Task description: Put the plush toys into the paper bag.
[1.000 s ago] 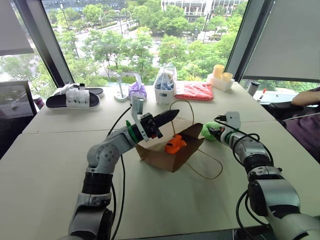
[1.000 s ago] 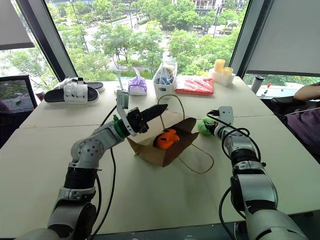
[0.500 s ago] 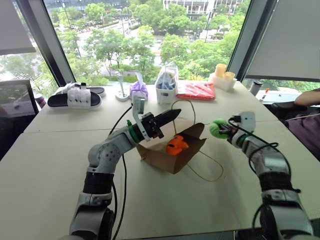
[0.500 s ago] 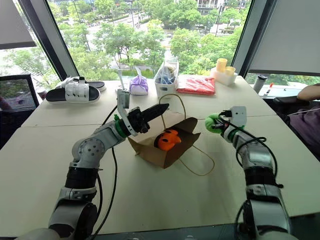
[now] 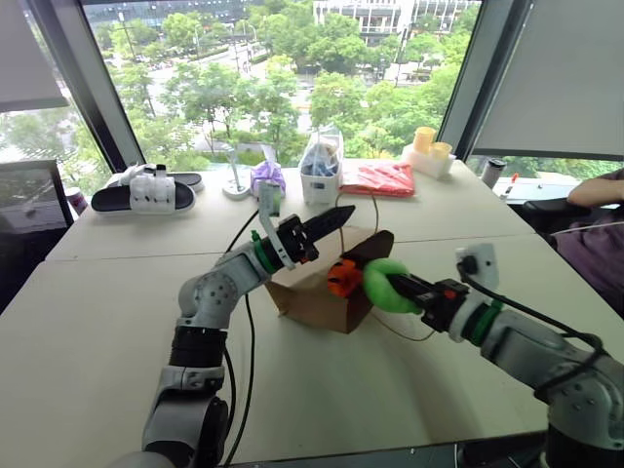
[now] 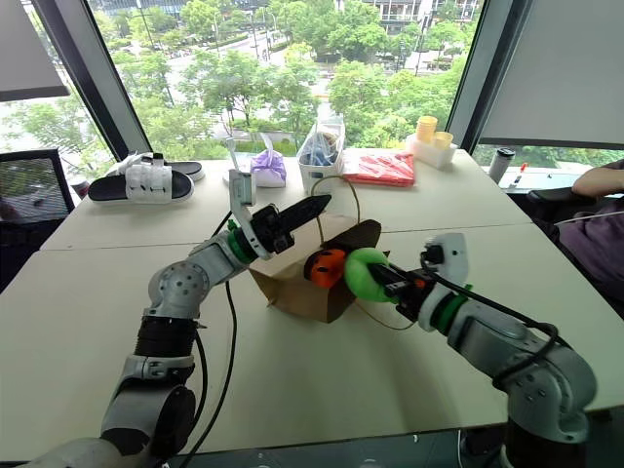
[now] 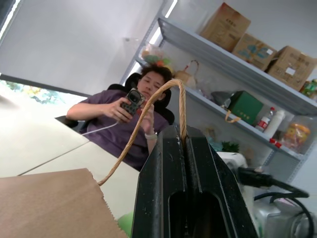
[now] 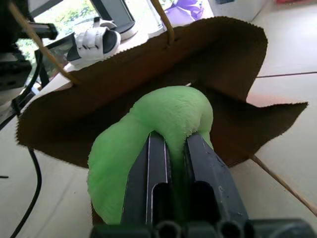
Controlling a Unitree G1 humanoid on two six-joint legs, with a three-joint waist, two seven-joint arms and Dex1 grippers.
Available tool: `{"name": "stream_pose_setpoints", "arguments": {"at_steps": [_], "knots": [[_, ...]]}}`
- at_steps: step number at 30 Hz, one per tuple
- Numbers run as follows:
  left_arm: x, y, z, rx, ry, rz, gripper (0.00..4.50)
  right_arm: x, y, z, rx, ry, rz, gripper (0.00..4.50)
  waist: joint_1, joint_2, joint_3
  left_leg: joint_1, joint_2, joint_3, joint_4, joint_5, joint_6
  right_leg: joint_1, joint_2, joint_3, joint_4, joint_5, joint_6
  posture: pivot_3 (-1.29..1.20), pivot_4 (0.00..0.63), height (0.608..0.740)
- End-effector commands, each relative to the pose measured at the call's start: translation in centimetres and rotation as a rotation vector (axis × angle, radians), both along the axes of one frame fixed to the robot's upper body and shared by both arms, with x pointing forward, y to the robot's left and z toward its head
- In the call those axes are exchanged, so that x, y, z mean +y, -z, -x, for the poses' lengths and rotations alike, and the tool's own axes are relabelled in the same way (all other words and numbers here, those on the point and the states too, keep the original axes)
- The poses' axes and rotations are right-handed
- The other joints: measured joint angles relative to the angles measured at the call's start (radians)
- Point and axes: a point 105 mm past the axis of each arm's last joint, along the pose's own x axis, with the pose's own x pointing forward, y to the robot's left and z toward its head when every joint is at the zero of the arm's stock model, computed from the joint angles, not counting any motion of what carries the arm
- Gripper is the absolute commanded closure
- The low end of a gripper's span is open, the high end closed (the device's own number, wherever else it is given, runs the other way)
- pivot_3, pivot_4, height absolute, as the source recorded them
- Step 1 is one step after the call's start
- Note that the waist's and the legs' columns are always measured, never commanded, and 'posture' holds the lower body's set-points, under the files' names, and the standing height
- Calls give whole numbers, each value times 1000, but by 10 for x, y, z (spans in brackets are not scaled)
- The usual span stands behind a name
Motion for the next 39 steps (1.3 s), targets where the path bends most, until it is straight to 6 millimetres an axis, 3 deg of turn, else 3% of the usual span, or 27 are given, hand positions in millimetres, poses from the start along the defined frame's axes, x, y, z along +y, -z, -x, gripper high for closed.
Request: {"name": "stream_pose_setpoints", "arguments": {"at_steps": [1,5,8,14,15,20,24,28,34,39], "knots": [[-4,-15,9,-41,40,46,4500,28,1,-33,-4,9,61,4478,-1,0,0,0,0,0,1,0,0,-1,0,1,3,0,0,0,150,740],[-2,-20,7,-41,12,66,4500,46,0,-41,-20,-38,84,4478,9,0,0,-3,0,0,1,2,-3,-6,0,-1,9,0,0,0,150,740],[4,-21,1,-18,-36,91,4500,55,2,-42,-29,-72,99,3373,4,0,0,-10,-1,0,2,5,-9,-12,0,-1,9,0,0,0,150,740],[12,-23,-6,9,-92,119,4500,53,1,-36,-61,-96,133,311,4,0,0,-16,-1,0,7,5,-9,-16,0,-1,10,0,0,0,150,740],[12,-23,-5,10,-92,120,4500,52,1,-34,-64,-100,138,74,5,1,0,-16,-1,0,8,5,-9,-16,0,-1,10,0,0,0,150,740],[13,-24,-5,17,-99,123,4500,42,-22,-1,-194,-201,66,74,7,0,0,-16,-2,-1,11,1,-2,-13,0,-3,9,0,0,0,150,740],[11,-24,-4,17,-99,122,4500,12,-27,22,-195,-186,-4,74,8,-1,0,-14,-1,-2,10,0,-1,-9,0,-3,7,0,0,0,150,740],[11,-25,-5,19,-99,124,4500,-19,-24,27,-168,-75,-29,74,9,-1,-1,-9,-1,-2,9,0,0,-3,0,-4,4,0,0,0,150,740],[8,-27,-5,19,-89,123,4500,-100,20,27,-30,298,27,74,14,-2,-1,0,-1,-1,2,-1,1,6,0,-3,-3,0,0,0,150,740],[5,-27,-4,20,-85,122,4500,-114,51,28,47,411,-70,74,17,0,0,0,0,2,1,-1,1,2,0,-1,-2,0,0,0,150,740]]}}
